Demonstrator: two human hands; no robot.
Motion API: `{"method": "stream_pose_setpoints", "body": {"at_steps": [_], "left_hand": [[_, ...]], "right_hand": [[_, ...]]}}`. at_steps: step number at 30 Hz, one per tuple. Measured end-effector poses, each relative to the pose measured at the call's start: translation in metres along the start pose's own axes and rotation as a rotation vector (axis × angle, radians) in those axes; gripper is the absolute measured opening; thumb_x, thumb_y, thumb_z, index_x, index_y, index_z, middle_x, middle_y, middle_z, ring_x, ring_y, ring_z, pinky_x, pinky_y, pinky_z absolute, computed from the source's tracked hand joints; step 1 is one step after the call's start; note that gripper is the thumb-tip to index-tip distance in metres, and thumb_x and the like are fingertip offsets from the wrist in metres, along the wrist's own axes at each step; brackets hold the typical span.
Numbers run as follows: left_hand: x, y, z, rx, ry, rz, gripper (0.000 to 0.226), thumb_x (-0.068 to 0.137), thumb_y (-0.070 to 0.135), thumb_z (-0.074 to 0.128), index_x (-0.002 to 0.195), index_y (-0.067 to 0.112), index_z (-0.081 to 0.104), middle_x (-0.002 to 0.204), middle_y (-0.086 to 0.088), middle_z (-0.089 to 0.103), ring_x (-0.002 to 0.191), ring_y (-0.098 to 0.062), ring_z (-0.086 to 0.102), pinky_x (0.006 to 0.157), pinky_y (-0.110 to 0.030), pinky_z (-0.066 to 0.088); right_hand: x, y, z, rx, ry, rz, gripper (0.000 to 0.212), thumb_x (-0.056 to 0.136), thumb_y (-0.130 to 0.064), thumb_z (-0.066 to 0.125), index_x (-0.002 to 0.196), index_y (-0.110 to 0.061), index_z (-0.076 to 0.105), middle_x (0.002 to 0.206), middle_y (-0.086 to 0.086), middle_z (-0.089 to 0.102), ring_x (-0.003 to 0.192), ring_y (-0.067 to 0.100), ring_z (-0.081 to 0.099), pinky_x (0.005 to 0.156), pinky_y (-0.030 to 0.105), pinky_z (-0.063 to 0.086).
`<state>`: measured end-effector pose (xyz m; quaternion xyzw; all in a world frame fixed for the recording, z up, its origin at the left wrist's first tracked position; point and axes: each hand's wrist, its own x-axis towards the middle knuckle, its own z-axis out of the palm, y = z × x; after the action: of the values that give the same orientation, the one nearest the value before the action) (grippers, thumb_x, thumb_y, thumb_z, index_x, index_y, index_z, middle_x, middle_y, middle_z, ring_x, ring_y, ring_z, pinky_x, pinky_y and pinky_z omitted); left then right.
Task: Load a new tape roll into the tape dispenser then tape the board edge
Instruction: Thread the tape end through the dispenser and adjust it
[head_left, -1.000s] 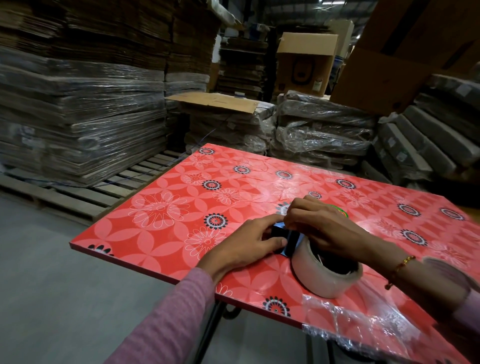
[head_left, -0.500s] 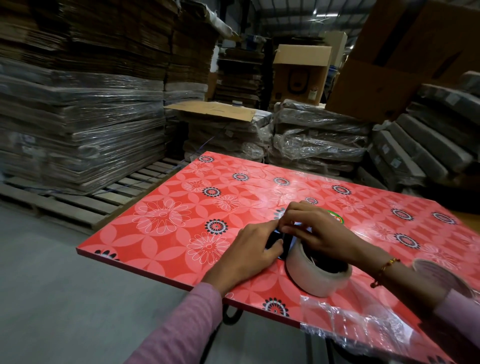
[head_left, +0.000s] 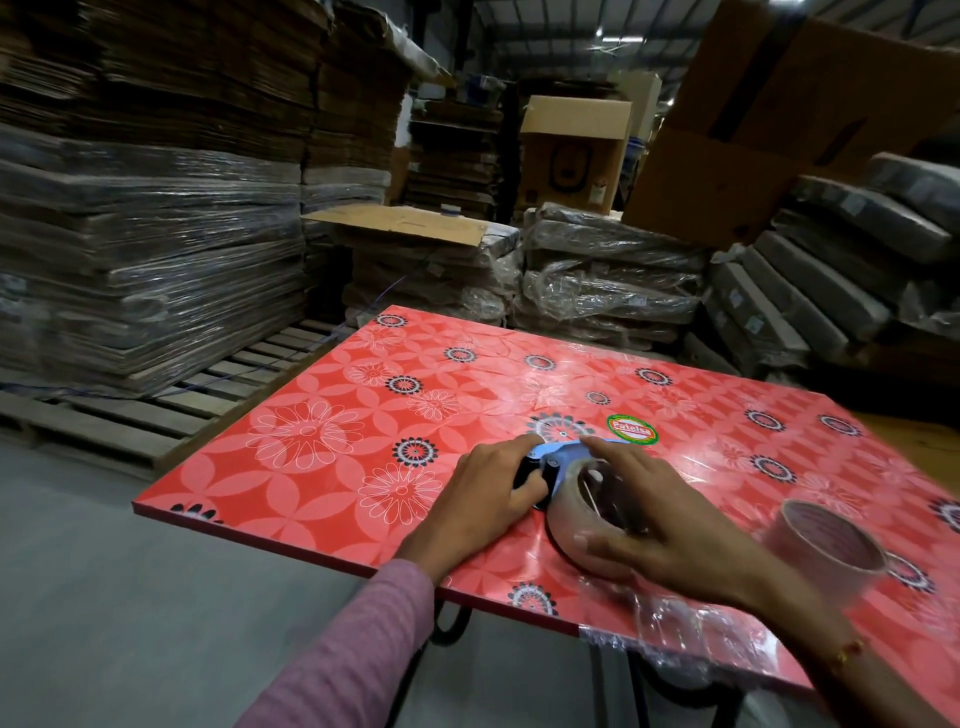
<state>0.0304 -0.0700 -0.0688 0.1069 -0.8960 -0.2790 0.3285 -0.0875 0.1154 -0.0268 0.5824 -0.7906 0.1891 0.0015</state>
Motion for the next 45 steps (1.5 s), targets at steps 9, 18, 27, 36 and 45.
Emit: {"method": "stream_pose_setpoints", "body": {"at_steps": [9,18,27,36,45], "left_hand": [[0.001,0.001,0.008,0.064,0.023,-0.051,0.038,0.077,0.036,0.041,0.105,0.019,0.061,0.082,-0.006,0.067,0.078,-0.031,0.058,0.071,-0.045,0.048],[-0.004,0.001,0.004,-0.05,0.005,-0.066,0.051,0.082,0.034,0.044,0.13,0.023,0.058,0.096,-0.008,0.07,0.085,-0.028,0.061,0.076,-0.039,0.049],[-0.004,0.0,0.003,-0.068,-0.015,-0.09,0.052,0.085,0.029,0.05,0.137,0.023,0.055,0.106,-0.009,0.072,0.09,-0.027,0.063,0.079,-0.037,0.05],[-0.003,-0.002,0.003,-0.072,-0.027,-0.104,0.05,0.089,0.024,0.055,0.139,0.025,0.053,0.108,-0.01,0.071,0.091,-0.028,0.063,0.077,-0.035,0.046],[-0.003,-0.006,0.001,-0.181,-0.054,-0.187,0.048,0.076,0.035,0.054,0.123,0.028,0.058,0.105,-0.005,0.072,0.094,-0.026,0.066,0.079,-0.035,0.052]], "right_hand": [[0.006,-0.007,0.002,-0.115,-0.012,0.107,0.093,0.062,-0.075,0.049,0.146,-0.038,0.035,0.143,-0.016,0.047,0.127,0.019,0.046,0.101,0.041,0.047],[0.007,-0.002,-0.007,-0.013,-0.088,0.108,0.094,0.064,-0.074,0.053,0.147,-0.033,0.037,0.145,-0.011,0.048,0.127,0.016,0.049,0.106,0.039,0.044],[0.051,-0.018,-0.02,-0.204,0.046,0.079,0.019,0.093,-0.027,0.064,0.105,-0.023,0.078,0.104,0.003,0.071,0.099,0.029,0.063,0.083,0.036,0.047],[0.08,-0.029,-0.017,-0.297,-0.09,0.167,0.012,0.088,-0.028,0.069,0.092,-0.022,0.077,0.094,0.006,0.076,0.089,0.029,0.069,0.073,0.04,0.057],[0.069,-0.027,-0.006,-0.402,-0.037,-0.028,0.004,0.087,-0.014,0.058,0.088,-0.015,0.062,0.103,0.007,0.06,0.097,0.034,0.059,0.077,0.046,0.048]]}}
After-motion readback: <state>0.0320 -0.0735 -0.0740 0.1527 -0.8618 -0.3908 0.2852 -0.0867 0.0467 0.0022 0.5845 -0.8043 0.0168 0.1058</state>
